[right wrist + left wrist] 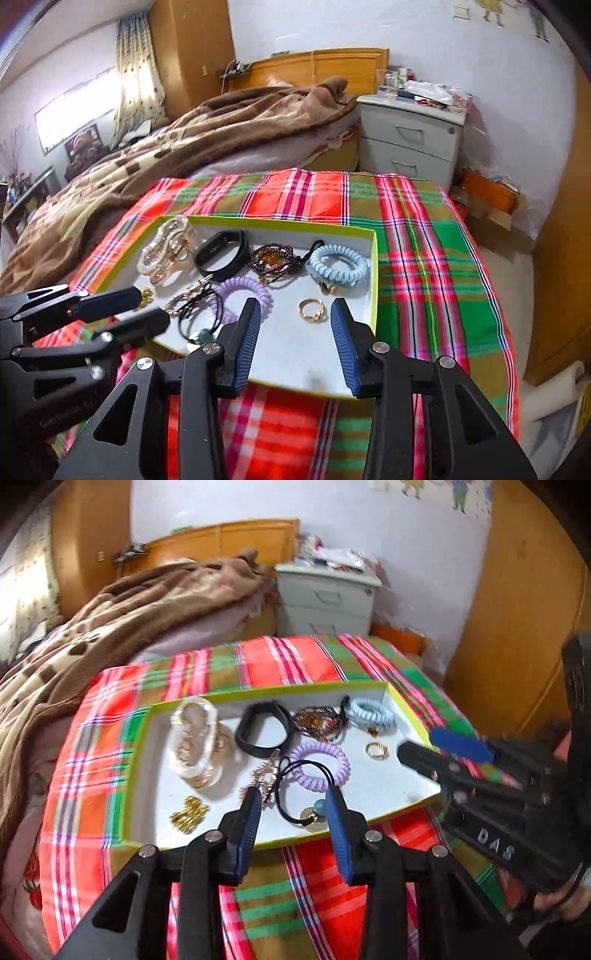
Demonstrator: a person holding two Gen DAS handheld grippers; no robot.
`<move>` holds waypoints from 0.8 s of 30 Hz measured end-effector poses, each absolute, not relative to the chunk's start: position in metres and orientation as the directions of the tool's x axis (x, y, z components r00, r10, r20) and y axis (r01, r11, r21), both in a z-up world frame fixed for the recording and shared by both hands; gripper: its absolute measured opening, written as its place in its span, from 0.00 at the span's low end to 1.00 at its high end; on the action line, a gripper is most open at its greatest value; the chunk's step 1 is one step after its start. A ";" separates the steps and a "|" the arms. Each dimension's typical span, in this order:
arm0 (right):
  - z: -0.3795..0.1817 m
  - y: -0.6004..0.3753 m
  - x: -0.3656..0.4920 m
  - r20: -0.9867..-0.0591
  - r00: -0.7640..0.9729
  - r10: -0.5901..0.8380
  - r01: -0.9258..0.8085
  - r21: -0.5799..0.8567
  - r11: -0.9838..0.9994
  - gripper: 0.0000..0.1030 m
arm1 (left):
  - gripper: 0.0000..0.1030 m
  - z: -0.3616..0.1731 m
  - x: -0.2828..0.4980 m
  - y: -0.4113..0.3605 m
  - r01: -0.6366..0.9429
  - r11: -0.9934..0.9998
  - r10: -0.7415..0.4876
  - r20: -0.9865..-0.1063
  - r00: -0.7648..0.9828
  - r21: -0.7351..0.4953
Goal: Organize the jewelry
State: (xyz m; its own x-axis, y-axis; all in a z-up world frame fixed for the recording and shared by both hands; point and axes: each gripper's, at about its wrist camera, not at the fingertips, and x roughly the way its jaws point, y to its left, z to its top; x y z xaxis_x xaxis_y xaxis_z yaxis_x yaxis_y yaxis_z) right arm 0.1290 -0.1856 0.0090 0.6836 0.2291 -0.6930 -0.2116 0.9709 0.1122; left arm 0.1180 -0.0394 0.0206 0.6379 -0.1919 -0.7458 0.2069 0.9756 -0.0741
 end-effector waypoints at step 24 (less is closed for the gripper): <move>0.017 -0.171 0.076 -0.649 0.725 0.233 -0.218 0.105 0.970 0.39 | 0.36 0.020 0.077 -0.022 0.049 0.997 -0.077 -0.729 0.680 -0.060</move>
